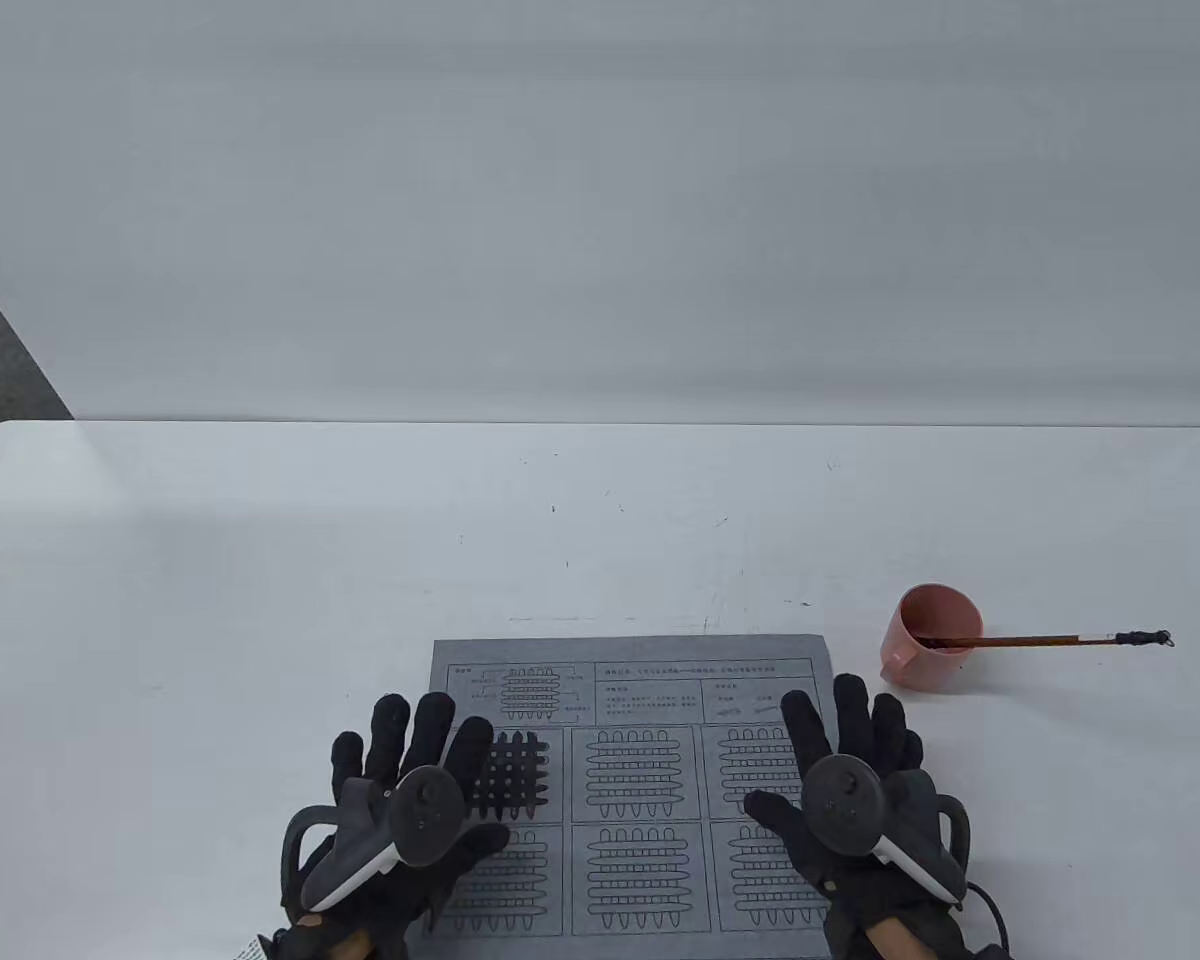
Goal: Trace patterns on water writing practice cloth with Chinese brush
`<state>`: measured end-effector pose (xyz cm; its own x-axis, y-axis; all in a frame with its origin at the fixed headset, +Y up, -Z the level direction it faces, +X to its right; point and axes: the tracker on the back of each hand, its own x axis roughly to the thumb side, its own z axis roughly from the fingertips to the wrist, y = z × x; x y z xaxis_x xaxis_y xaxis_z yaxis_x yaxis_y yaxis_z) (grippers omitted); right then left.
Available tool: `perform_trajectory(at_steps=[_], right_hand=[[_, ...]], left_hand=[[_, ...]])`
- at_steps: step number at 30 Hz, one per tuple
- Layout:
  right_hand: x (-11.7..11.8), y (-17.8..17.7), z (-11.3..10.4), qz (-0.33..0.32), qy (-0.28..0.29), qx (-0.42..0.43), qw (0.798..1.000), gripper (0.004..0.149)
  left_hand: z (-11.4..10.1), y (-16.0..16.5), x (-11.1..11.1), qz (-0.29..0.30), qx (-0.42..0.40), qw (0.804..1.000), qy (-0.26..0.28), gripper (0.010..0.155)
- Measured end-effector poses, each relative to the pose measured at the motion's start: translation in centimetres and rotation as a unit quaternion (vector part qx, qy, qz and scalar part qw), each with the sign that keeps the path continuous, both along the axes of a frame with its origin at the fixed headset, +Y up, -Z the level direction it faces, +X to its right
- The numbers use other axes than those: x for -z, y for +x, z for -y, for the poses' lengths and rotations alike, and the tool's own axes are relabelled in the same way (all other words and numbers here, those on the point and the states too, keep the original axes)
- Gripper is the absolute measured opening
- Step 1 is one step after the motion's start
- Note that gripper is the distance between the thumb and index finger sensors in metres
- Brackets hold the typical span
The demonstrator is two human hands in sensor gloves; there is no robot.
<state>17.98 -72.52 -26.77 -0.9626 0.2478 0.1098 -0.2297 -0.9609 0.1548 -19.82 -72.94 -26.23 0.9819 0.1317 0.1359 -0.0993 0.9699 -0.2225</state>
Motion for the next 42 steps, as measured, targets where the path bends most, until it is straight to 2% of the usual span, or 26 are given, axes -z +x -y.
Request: perform_trajectory(at_steps=[10,14,18,19,22,25,27,29,31,33,34,36,38,40,41,42], right_hand=[[0.1,-0.5,0.1,-0.007,0.014,0.010,1.000,0.086],[0.7,1.1,0.1,0.041,0.007,0.026,0.999,0.083],[1.5,4.5,-0.7,0.123,0.028,0.059,0.990,0.077],[1.6,5.9,-1.1,0.160,0.032,0.069,0.984,0.076],[1.6,9.3,-1.7,0.246,0.033,0.096,0.964,0.073],[1.9,13.5,-1.8,0.335,0.059,0.151,0.928,0.075],[2.8,15.7,-1.3,0.354,0.068,0.221,0.906,0.081],[3.8,17.1,-0.7,0.338,0.061,0.314,0.885,0.088],[5.1,18.3,-0.1,0.340,0.032,0.422,0.840,0.092],[6.1,18.8,0.5,0.319,0.002,0.449,0.835,0.088],[6.4,18.5,0.9,0.301,-0.004,0.451,0.840,0.086],[6.8,18.0,1.3,0.297,0.035,0.425,0.854,0.078],[7.1,17.4,1.1,0.307,0.083,0.405,0.857,0.063],[7.1,16.6,1.1,0.316,0.125,0.424,0.839,0.045],[7.1,16.1,1.1,0.324,0.138,0.439,0.826,0.040],[7.1,15.8,1.1,0.324,0.136,0.444,0.824,0.040]], left_hand=[[0.0,0.3,-0.3,0.011,-0.001,1.000,0.002,0.093],[0.5,0.4,-0.1,0.017,-0.008,1.000,-0.018,0.093],[2.2,1.1,0.0,0.036,0.014,0.996,-0.083,0.093],[2.8,1.4,0.0,0.050,0.037,0.992,-0.113,0.094],[4.0,1.7,0.1,0.068,0.061,0.983,-0.159,0.095],[5.2,1.8,0.3,0.072,0.063,0.973,-0.211,0.097],[5.6,1.7,0.5,0.071,0.063,0.970,-0.225,0.099],[5.7,1.5,0.6,0.067,0.054,0.969,-0.233,0.099],[5.7,1.4,0.7,0.066,0.052,0.969,-0.232,0.098],[5.7,1.4,0.7,0.067,0.056,0.969,-0.230,0.098],[5.7,1.5,0.7,0.068,0.056,0.969,-0.230,0.098],[5.5,1.6,0.6,0.074,0.057,0.969,-0.230,0.099],[5.3,1.9,0.5,0.084,0.059,0.966,-0.236,0.098],[5.2,2.1,0.4,0.089,0.075,0.964,-0.239,0.100],[5.3,2.2,0.4,0.094,0.085,0.964,-0.235,0.100],[5.3,2.2,0.4,0.094,0.088,0.964,-0.232,0.101]])
